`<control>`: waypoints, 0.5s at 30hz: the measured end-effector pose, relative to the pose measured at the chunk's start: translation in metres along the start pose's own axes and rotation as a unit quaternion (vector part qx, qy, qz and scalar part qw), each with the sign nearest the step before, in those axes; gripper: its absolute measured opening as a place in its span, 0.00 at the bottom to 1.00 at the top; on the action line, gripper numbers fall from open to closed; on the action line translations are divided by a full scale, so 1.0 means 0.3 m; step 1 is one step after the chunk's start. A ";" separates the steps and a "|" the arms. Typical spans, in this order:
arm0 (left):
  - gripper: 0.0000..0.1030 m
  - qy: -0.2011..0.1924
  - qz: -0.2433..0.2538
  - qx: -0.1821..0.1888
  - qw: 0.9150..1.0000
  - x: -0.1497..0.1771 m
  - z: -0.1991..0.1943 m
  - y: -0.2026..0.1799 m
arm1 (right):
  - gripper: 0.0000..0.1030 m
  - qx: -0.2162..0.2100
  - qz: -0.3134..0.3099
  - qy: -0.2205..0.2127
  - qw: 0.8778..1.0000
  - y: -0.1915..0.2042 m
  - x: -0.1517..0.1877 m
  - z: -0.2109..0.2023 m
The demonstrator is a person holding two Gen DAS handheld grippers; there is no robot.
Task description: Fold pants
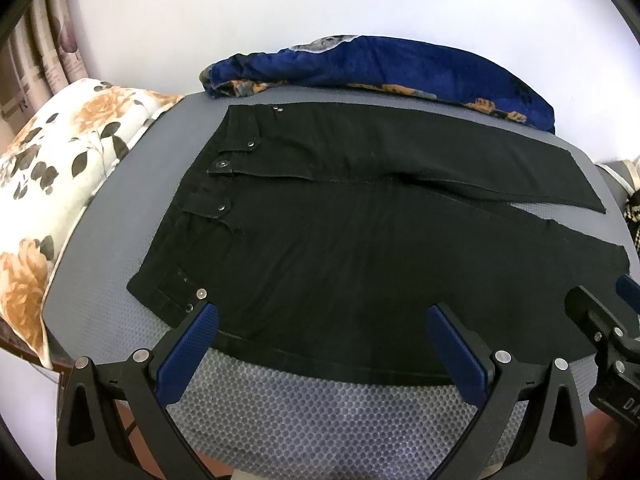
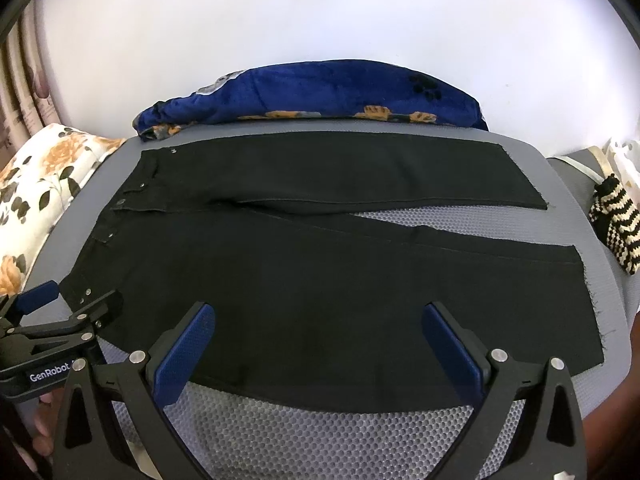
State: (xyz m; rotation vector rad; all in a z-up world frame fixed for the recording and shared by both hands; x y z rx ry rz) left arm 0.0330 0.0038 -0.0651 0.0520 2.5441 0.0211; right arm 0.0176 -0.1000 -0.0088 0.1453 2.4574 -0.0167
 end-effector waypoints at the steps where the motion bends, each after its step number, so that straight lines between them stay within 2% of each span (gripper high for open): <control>1: 1.00 0.001 0.001 -0.001 1.000 0.001 0.002 0.001 | 0.99 0.001 -0.002 0.002 1.000 -0.001 0.001 0.003; 15: 1.00 0.003 0.000 0.001 1.000 0.005 0.008 0.001 | 0.99 0.001 0.001 0.003 1.000 0.001 0.006 0.006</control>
Point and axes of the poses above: each gripper's, at about its wrist camera, not at the fingertips, and z roughly the way its jaws point, y to its left, x to its underside, the point moved 4 cm from there along z, roughly the way its jaws point
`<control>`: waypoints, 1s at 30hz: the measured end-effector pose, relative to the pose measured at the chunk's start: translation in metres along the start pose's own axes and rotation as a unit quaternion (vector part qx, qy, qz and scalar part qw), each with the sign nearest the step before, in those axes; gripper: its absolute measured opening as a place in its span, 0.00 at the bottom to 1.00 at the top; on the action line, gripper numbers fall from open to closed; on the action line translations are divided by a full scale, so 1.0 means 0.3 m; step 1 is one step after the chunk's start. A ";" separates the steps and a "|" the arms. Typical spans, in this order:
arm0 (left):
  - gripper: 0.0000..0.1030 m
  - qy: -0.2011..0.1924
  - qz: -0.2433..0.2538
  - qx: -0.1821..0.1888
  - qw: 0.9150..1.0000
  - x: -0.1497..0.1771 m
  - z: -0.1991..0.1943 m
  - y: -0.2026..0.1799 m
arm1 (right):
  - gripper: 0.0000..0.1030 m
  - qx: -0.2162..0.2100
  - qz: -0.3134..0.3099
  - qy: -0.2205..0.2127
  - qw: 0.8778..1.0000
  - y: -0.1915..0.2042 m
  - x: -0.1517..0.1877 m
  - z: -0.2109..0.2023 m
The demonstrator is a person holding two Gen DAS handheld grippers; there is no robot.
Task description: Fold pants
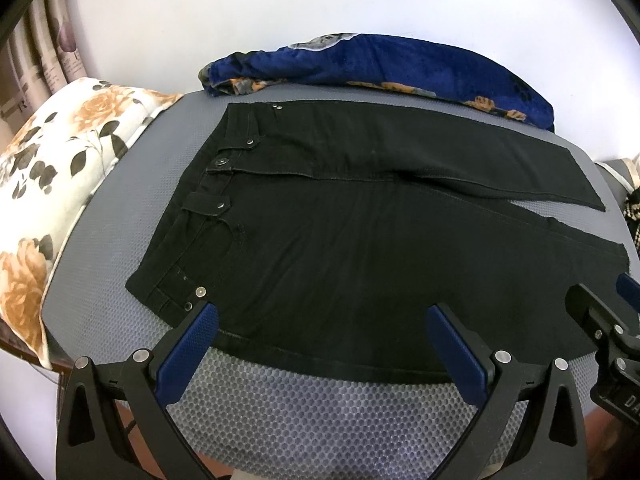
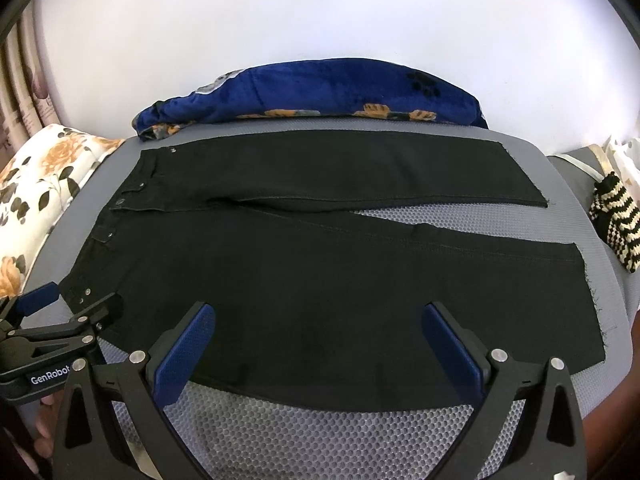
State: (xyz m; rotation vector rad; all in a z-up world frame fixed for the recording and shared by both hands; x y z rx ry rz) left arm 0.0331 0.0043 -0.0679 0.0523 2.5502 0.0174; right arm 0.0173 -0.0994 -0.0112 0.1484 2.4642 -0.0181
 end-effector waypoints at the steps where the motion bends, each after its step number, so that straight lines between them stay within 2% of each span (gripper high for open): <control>1: 1.00 0.000 0.000 0.000 1.000 0.000 0.000 0.000 | 0.99 0.000 0.000 0.000 1.000 0.001 0.000 0.000; 18: 1.00 0.001 0.003 -0.001 1.000 -0.002 0.002 0.003 | 0.99 0.001 0.001 -0.006 1.000 -0.008 -0.022 -0.011; 21: 1.00 0.001 0.001 0.005 1.000 -0.008 0.010 0.008 | 0.99 0.001 0.002 -0.004 1.000 -0.012 -0.026 -0.003; 24: 1.00 0.005 -0.008 0.027 1.000 -0.031 0.028 0.032 | 0.99 -0.004 0.003 -0.003 1.000 -0.022 -0.035 0.007; 27: 1.00 0.002 -0.032 0.053 0.998 -0.074 0.047 0.079 | 0.99 -0.038 0.003 -0.002 0.999 -0.027 -0.049 0.019; 30: 0.99 0.004 -0.065 0.081 0.995 -0.145 0.076 0.160 | 0.99 -0.098 -0.018 0.014 0.995 -0.022 -0.071 0.052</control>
Point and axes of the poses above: each gripper's, at about its wrist camera, not at the fingertips, and z roughly the way its jaws point, y to its left, x to its underside, the point moved 4 cm from there along z, roughly the way its jaws point
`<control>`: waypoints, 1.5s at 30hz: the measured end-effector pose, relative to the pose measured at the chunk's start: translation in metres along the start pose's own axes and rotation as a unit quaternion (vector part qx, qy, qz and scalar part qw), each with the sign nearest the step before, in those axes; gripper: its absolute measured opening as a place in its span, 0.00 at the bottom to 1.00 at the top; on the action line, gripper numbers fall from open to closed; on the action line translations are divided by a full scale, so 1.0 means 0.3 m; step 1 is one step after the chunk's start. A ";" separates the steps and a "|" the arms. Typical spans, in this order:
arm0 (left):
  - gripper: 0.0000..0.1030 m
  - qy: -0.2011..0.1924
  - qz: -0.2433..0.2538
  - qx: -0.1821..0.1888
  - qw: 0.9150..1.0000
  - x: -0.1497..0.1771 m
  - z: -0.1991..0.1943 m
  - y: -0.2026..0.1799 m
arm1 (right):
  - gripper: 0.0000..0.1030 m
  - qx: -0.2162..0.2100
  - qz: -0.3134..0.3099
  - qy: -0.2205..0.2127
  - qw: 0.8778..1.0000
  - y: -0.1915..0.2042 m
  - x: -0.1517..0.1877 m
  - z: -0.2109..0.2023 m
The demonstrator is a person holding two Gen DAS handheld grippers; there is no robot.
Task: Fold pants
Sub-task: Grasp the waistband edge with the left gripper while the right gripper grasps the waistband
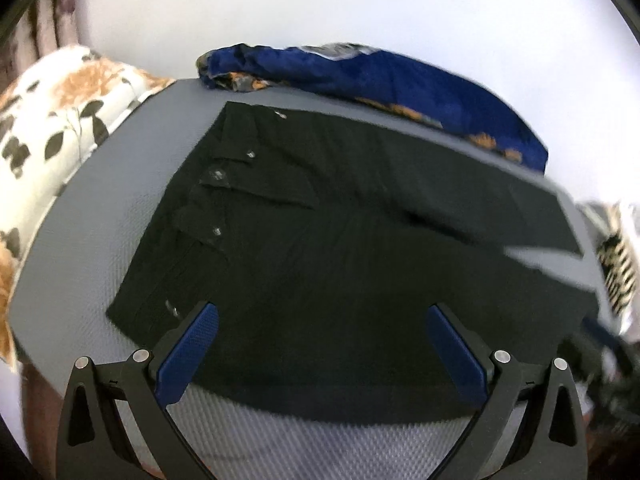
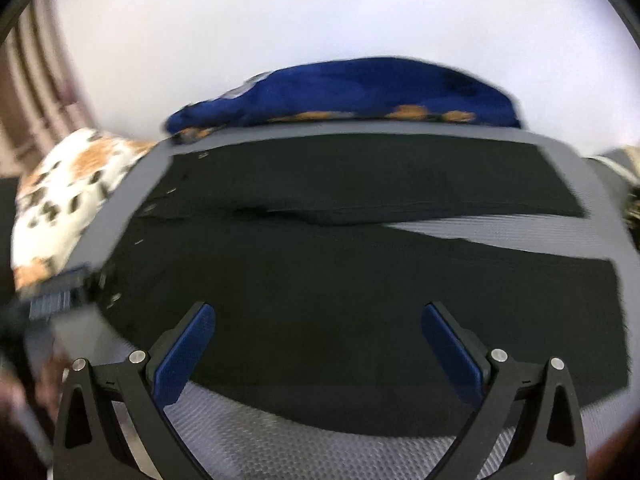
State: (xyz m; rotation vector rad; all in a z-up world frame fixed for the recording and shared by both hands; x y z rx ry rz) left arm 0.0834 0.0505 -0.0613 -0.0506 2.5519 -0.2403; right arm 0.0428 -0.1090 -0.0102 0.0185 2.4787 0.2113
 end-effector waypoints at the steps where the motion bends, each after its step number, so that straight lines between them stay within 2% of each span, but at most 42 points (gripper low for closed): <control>1: 0.99 -0.003 -0.014 0.008 1.000 -0.043 0.008 0.040 | 0.99 -0.011 -0.013 0.007 1.000 0.002 -0.010 0.013; 5: 0.93 -0.012 -0.050 0.017 0.999 -0.181 0.047 0.167 | 0.99 -0.042 -0.029 0.018 0.999 -0.007 -0.060 0.058; 9: 0.84 -0.010 -0.080 0.016 0.997 -0.343 0.136 0.318 | 0.99 -0.037 -0.017 0.021 0.999 -0.032 -0.125 0.124; 12: 0.78 0.005 -0.094 0.054 0.994 -0.433 0.215 0.385 | 0.99 -0.026 -0.005 0.026 0.999 -0.051 -0.173 0.184; 15: 0.73 0.026 -0.120 0.116 0.986 -0.519 0.317 0.444 | 0.99 -0.011 0.008 0.030 0.999 -0.080 -0.214 0.249; 17: 0.67 0.050 -0.149 0.169 0.973 -0.566 0.394 0.487 | 1.00 -0.002 0.024 0.037 0.999 -0.106 -0.237 0.288; 19: 0.66 0.068 -0.181 0.211 0.958 -0.606 0.459 0.523 | 1.00 -0.004 0.038 0.046 0.998 -0.130 -0.261 0.326; 20: 0.65 0.072 -0.191 0.219 0.954 -0.631 0.492 0.544 | 1.00 -0.005 0.044 0.049 0.998 -0.140 -0.274 0.346; 21: 0.65 0.073 -0.193 0.218 0.954 -0.653 0.521 0.560 | 1.00 -0.002 0.046 0.052 0.998 -0.148 -0.285 0.363; 24: 0.62 0.076 -0.184 0.214 0.956 -0.693 0.578 0.587 | 1.00 0.007 0.051 0.057 0.997 -0.168 -0.318 0.415; 28: 0.51 0.095 -0.187 0.243 0.947 -0.709 0.641 0.602 | 1.00 0.010 0.050 0.061 0.997 -0.173 -0.354 0.476; 32: 0.45 0.109 -0.165 0.249 0.948 -0.711 0.684 0.593 | 1.00 0.004 0.045 0.060 0.997 -0.164 -0.390 0.524; 36: 0.45 0.106 -0.161 0.282 0.940 -0.734 0.703 0.580 | 1.00 -0.004 0.037 0.056 0.998 -0.149 -0.427 0.565; 40: 0.45 0.093 -0.166 0.353 0.916 -0.750 0.702 0.557 | 1.00 -0.014 0.027 0.056 0.998 -0.132 -0.456 0.609; 42: 0.45 0.086 -0.160 0.364 0.914 -0.768 0.713 0.543 | 1.00 -0.017 0.021 0.059 0.998 -0.125 -0.465 0.628; 45: 0.45 0.098 -0.171 0.351 0.915 -0.786 0.764 0.539 | 1.00 -0.018 0.005 0.062 0.998 -0.110 -0.481 0.654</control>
Point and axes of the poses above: each gripper's, at about its wrist camera, not at the fingertips, and z roughly the way its jaws point, y to its left, x to its underside, the point moved 4 cm from there along z, roughly the way its jaws point
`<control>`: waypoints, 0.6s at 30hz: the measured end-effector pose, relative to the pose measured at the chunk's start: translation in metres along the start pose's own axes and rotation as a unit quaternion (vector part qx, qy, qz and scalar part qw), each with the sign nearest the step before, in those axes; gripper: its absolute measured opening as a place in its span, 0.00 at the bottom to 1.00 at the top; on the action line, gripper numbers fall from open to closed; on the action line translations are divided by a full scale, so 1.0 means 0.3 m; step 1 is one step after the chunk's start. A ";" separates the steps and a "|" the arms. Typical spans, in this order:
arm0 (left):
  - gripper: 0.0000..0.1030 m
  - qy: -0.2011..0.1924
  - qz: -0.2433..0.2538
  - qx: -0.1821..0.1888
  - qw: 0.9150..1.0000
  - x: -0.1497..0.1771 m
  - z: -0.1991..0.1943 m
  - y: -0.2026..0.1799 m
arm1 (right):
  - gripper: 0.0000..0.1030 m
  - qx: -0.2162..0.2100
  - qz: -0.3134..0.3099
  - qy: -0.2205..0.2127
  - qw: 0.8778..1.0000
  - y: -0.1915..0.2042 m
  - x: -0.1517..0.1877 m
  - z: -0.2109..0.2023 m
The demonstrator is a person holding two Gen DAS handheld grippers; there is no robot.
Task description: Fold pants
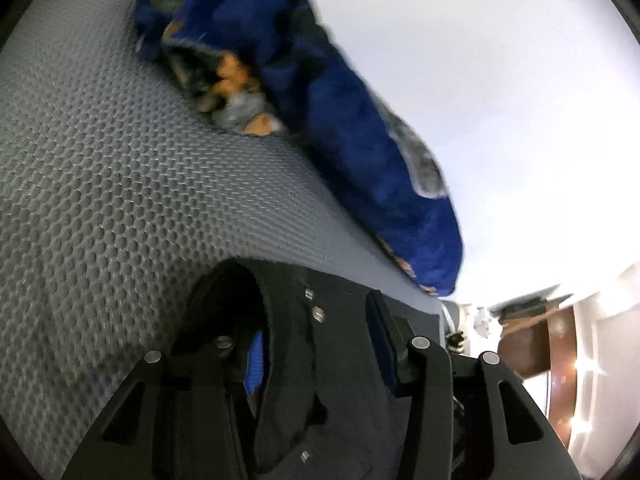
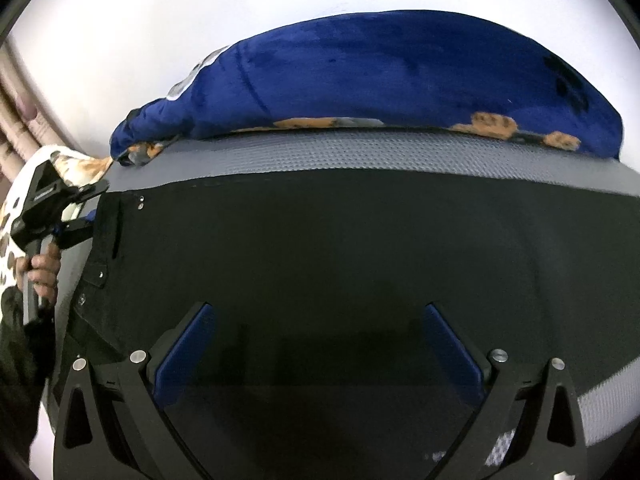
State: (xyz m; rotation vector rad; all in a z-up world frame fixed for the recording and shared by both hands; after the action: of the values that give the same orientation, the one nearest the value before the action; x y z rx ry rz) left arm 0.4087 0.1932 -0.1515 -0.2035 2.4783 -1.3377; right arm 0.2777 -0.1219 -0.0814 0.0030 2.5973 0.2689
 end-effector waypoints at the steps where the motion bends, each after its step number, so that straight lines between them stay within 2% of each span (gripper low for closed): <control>1: 0.44 0.003 -0.013 -0.004 1.000 -0.011 0.021 0.015 | 1.00 0.003 -0.007 0.001 1.000 0.005 -0.009 0.008; 4: 0.40 0.000 -0.009 -0.009 1.000 -0.020 0.042 0.005 | 1.00 -0.002 -0.026 0.001 1.000 0.023 -0.032 0.025; 6: 0.08 -0.005 0.018 -0.035 0.999 -0.010 0.070 -0.021 | 1.00 -0.006 -0.045 0.002 0.999 0.033 -0.047 0.038; 7: 0.06 -0.004 0.037 -0.055 0.998 0.002 0.077 -0.035 | 1.00 -0.008 -0.060 0.006 0.998 0.040 -0.057 0.048; 9: 0.06 -0.013 0.047 -0.057 0.997 0.019 0.071 -0.061 | 1.00 -0.020 -0.087 0.014 0.996 0.048 -0.082 0.071; 14: 0.06 -0.035 0.091 -0.002 0.995 0.082 -0.034 -0.192 | 1.00 -0.046 -0.178 0.044 0.982 0.064 -0.190 0.122; 18: 0.06 -0.046 0.150 0.047 0.987 0.156 -0.112 -0.305 | 1.00 -0.078 -0.234 0.077 0.966 0.084 -0.283 0.157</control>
State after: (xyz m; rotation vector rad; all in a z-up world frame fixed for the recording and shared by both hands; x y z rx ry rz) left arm 0.3511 0.1564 -0.0676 0.1220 2.2534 -1.2814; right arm 0.3733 -0.0930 -0.0736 -0.7026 2.6233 0.3061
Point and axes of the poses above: each gripper's, at about its wrist camera, not at the fingertips, and z roughly the way its jaws point, y to its left, x to its underside, the point moved 4 cm from there along z, roughly the way its jaws point
